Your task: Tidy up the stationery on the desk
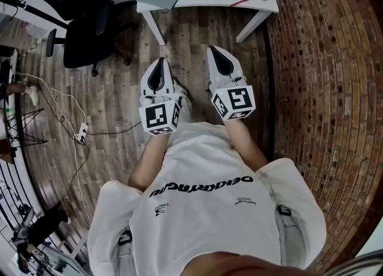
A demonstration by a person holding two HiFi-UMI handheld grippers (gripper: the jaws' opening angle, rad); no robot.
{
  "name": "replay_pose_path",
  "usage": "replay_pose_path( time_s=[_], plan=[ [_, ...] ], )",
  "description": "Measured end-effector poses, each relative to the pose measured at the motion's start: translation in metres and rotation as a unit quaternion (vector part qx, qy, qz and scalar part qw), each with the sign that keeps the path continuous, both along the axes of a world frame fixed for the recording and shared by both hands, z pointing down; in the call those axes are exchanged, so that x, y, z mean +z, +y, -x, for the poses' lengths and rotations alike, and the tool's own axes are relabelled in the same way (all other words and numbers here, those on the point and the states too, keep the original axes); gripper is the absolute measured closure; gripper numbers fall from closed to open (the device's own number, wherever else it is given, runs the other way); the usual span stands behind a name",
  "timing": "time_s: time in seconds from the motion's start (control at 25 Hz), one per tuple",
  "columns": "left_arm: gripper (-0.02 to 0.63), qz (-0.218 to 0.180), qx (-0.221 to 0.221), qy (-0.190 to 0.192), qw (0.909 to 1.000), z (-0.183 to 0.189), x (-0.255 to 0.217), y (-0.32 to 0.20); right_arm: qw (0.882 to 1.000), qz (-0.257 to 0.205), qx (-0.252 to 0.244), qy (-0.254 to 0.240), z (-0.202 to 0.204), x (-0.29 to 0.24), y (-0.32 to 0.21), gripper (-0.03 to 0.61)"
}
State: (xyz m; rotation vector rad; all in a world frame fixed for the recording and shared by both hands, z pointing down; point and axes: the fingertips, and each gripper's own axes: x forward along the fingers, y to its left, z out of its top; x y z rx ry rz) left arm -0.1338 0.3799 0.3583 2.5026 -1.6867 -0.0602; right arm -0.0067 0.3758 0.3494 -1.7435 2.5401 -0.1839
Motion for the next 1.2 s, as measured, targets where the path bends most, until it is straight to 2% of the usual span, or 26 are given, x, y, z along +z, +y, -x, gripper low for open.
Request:
replay_pose_path(
  time_s=[0.72,1.0,1.2],
  plan=[
    [0.615,0.047,0.004,0.024,0.9986,0.035,-0.006,-0.300,0.999,0.046,-0.020,0.019,0.051,-0.006,-0.294,0.581],
    [0.615,0.103,0.006,0.033,0.9941,0.048,0.034,-0.376,0.995,0.084,-0.030,0.033,0.069,0.024,-0.372,0.581],
    [0.615,0.130,0.004,0.044,0.9906,0.051,0.060,-0.405,0.991,0.118,-0.051,0.042,0.076,0.052,-0.406,0.581]
  ],
)
